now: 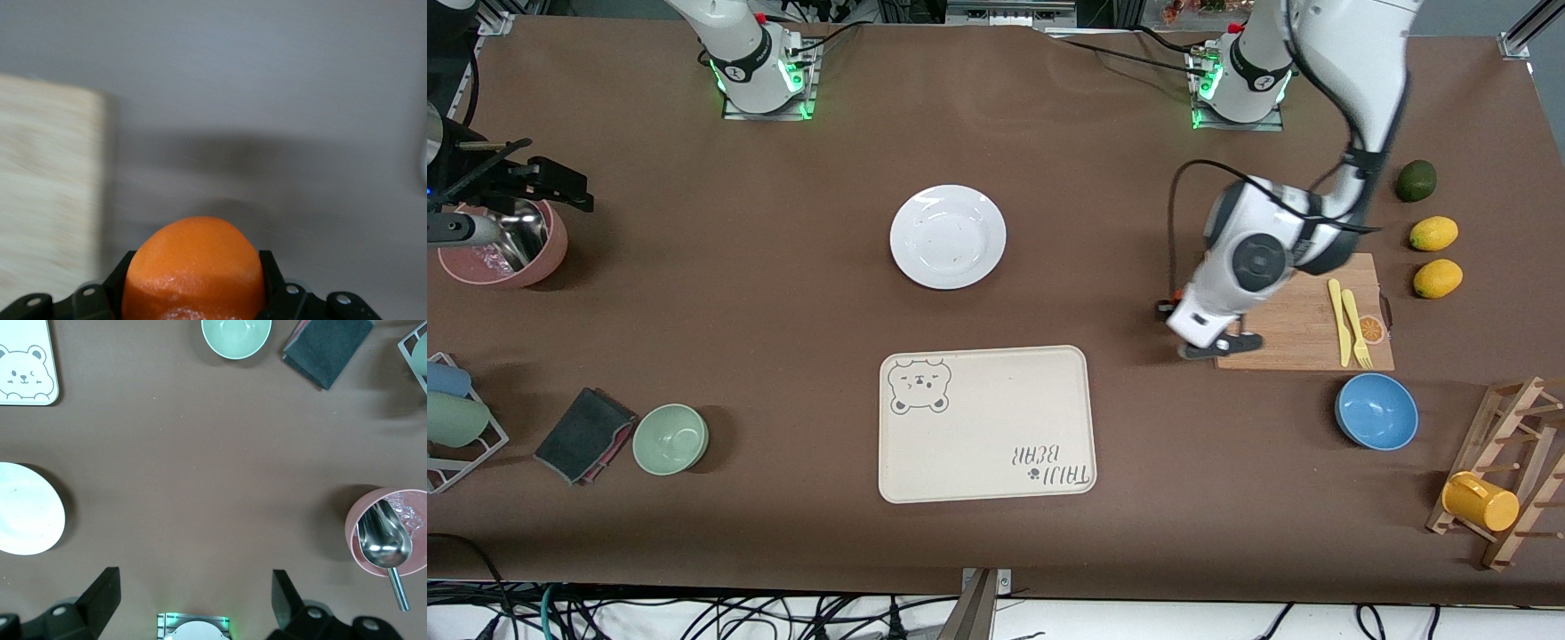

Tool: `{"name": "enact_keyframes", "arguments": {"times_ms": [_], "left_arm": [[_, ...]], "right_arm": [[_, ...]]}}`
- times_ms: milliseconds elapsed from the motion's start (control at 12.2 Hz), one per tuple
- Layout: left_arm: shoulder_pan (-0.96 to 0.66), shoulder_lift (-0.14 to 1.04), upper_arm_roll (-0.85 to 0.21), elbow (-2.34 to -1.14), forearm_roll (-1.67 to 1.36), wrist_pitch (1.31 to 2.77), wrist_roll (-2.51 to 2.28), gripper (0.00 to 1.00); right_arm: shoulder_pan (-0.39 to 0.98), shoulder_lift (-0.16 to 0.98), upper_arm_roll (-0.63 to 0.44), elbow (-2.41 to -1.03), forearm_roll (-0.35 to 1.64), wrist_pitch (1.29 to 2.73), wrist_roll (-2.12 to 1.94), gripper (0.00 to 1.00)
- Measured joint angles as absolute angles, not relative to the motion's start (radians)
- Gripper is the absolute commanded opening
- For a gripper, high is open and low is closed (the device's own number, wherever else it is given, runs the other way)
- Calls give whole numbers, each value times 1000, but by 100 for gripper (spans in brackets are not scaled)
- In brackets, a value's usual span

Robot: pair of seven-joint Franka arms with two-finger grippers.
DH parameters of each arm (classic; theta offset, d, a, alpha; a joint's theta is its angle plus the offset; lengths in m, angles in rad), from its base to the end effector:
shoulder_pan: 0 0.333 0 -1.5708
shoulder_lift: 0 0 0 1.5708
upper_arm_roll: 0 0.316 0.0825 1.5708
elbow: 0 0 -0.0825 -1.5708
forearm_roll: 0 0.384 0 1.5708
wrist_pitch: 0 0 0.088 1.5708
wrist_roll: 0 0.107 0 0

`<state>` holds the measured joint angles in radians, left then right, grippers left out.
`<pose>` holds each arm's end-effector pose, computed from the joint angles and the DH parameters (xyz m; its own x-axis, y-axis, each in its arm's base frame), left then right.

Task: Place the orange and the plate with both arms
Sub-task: 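Grasp the orange and carry it with the left gripper to the plate, then lower the orange onto the white plate and open the left gripper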

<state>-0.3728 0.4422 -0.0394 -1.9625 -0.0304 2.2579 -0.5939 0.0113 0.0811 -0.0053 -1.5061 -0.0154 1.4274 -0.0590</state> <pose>0.5500 -0.2407 0.2359 0.9683 0.2053 -0.1423 0.2000 -0.9785 -0.0511 0.5630 0.0017 0.5978 0.9852 0.0626 -0.1598 0.0645 -0.9979 0.0064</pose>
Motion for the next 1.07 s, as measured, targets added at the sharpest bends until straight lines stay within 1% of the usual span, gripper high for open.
{"name": "enact_keyframes", "arguments": {"times_ms": [164, 329, 658, 822, 1068], "left_arm": [[-495, 496, -69, -1874, -109, 2258, -808, 0], [-608, 555, -73, -1779, -126, 2258, -1007, 0], [-811, 643, -80, -1650, -170, 2258, -1274, 0], [-881, 676, -79, -1607, -177, 2259, -1357, 0], [-937, 761, -78, -1482, -180, 2261, -1424, 0]], "right_arm": [[11, 81, -5, -1506, -15, 1427, -59, 100], [11, 81, -5, -1506, -15, 1427, -59, 100], [11, 81, -5, -1506, -15, 1427, -59, 100], [11, 81, -5, -1506, -15, 1427, -59, 100], [11, 81, -5, -1506, -15, 1427, -59, 100]]}}
